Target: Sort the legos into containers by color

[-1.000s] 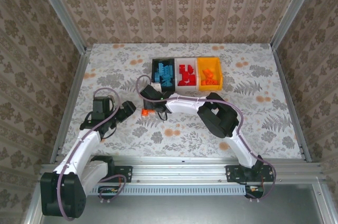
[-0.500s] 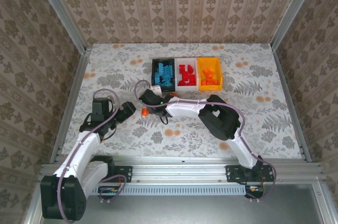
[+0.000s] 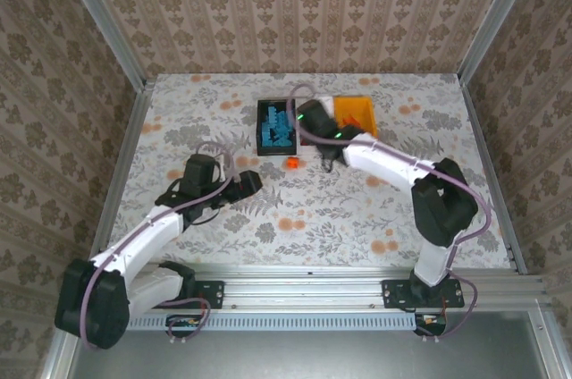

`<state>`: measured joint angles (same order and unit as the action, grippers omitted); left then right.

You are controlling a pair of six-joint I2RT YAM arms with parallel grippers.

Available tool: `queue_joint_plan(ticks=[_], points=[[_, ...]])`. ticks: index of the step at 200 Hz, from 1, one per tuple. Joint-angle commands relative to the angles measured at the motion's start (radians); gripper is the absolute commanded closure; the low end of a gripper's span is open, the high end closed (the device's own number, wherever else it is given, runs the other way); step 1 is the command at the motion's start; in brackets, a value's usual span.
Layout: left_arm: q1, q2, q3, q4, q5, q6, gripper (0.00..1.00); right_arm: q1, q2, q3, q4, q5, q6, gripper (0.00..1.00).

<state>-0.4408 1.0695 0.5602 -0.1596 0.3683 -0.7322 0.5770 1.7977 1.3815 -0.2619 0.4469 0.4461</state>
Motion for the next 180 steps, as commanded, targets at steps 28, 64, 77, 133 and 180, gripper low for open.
queue_joint_plan(ticks=[28, 64, 77, 133, 180], points=[[-0.076, 0.039, 0.075, 0.044, -0.011, 0.036, 0.0, -0.257, 0.139, 0.094, -0.094, -0.133, -0.082, 0.7], [-0.139, 0.09, 0.117, 0.029, -0.042, 0.03, 0.0, -0.293, 0.26, 0.228, -0.15, -0.139, -0.155, 0.67], [-0.146, 0.097, 0.132, 0.011, -0.052, 0.039, 0.0, -0.294, 0.284, 0.258, -0.168, -0.129, -0.175, 0.65], [-0.148, 0.094, 0.154, -0.019, -0.074, 0.063, 0.0, -0.271, 0.166, 0.198, -0.134, -0.087, -0.178, 0.42], [-0.099, 0.093, 0.117, -0.061, -0.17, 0.044, 0.0, -0.062, -0.084, -0.076, 0.01, 0.0, -0.067, 0.38]])
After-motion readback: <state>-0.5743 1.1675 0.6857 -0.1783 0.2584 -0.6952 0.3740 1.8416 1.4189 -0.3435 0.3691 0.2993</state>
